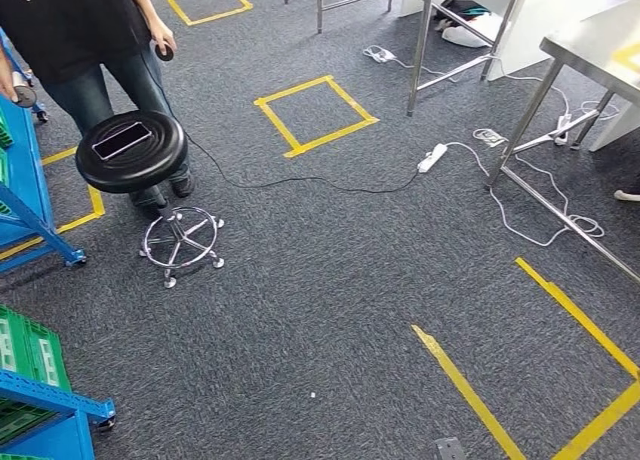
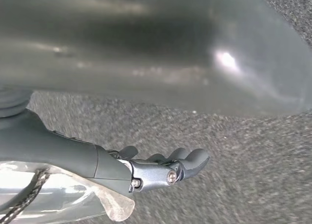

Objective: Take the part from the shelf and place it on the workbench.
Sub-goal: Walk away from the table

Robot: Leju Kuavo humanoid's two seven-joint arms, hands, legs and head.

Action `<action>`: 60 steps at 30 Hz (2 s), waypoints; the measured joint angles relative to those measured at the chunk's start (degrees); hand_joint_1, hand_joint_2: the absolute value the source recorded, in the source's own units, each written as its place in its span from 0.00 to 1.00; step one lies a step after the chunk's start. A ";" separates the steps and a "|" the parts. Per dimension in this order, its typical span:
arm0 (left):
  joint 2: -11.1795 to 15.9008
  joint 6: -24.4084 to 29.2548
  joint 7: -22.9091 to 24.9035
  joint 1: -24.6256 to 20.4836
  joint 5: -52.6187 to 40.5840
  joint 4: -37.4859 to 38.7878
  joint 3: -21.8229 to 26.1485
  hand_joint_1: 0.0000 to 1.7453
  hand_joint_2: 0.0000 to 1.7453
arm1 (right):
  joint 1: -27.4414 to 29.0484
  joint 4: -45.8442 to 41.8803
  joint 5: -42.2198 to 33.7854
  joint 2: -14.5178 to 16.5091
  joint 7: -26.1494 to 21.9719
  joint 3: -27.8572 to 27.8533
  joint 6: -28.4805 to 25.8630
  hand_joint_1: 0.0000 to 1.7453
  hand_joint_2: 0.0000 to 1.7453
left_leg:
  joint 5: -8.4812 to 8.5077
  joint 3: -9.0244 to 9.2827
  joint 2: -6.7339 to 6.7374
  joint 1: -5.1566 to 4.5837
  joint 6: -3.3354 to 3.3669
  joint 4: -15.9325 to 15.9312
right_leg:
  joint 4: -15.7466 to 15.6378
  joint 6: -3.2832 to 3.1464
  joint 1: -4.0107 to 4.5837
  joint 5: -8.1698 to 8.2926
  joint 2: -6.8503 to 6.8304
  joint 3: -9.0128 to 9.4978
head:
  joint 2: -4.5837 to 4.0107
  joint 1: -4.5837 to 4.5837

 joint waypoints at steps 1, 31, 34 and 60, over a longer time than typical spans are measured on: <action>-0.03 0.00 0.00 -0.05 -0.01 0.00 0.00 0.00 0.00 | -0.03 0.00 0.01 0.00 -0.01 0.00 -0.01 0.00 0.00 | -0.07 -0.08 -0.26 -0.09 -0.18 0.17 | -2.52 -0.07 -0.09 0.65 0.79 1.19 | 0.00 -0.01; -0.15 0.55 0.09 0.06 -1.01 0.00 0.50 0.00 0.00 | 0.01 0.01 0.50 0.11 0.13 0.19 -0.90 0.00 0.00 | 0.69 -0.53 -1.56 0.07 0.03 0.05 | 5.47 0.17 -0.09 -2.69 -0.10 -2.32 | 0.00 0.13; -0.15 0.55 0.09 -0.09 -1.01 0.00 0.55 0.00 0.00 | -0.03 0.00 0.52 0.11 0.14 0.22 -0.91 0.00 0.00 | 0.66 -0.97 -3.55 0.03 -0.89 0.53 | -2.99 0.00 -0.47 0.37 3.15 1.62 | 0.00 0.11; -0.24 0.63 0.39 -0.01 -1.13 0.00 1.45 0.00 0.00 | 0.03 0.01 0.66 0.34 0.52 0.79 -1.76 0.00 0.00 | 0.76 0.03 -0.69 -0.16 0.59 -0.45 | 10.86 0.31 0.08 -6.17 -1.00 -4.59 | -0.01 0.09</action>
